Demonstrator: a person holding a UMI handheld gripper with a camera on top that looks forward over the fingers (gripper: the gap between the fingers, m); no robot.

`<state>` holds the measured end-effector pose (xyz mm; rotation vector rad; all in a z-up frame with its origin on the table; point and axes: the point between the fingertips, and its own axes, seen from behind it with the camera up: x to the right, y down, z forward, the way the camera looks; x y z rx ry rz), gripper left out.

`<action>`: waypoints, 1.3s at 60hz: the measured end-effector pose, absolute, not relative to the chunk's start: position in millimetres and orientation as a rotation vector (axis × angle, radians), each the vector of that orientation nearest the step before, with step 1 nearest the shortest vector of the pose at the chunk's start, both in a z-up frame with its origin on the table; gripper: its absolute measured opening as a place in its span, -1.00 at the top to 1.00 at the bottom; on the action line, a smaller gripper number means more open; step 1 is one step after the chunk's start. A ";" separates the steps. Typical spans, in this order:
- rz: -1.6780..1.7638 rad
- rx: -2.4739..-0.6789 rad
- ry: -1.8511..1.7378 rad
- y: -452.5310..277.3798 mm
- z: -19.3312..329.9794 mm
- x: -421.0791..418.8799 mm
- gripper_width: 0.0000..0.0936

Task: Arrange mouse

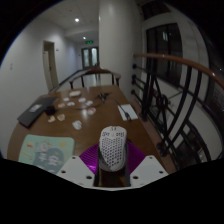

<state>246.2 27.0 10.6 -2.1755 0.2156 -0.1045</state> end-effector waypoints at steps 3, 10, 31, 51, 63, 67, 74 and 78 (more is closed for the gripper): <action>-0.099 -2.115 0.182 22.6 43.7 227.2 0.25; -0.069 -1.960 0.098 11.7 128.3 153.9 0.25; 0.102 -2.213 -0.034 -7.5 2.4 -1.1 0.25; -0.046 -2.243 -0.320 -30.8 -3.5 12.0 -0.72; 0.107 -2.218 -0.271 -90.3 28.9 18.1 -0.79; 0.169 -2.218 -0.258 -115.6 38.0 25.1 -0.79; 0.203 -2.219 -0.252 -155.5 50.9 52.0 -0.79; 0.197 -2.224 -0.247 -173.0 54.5 76.0 -0.79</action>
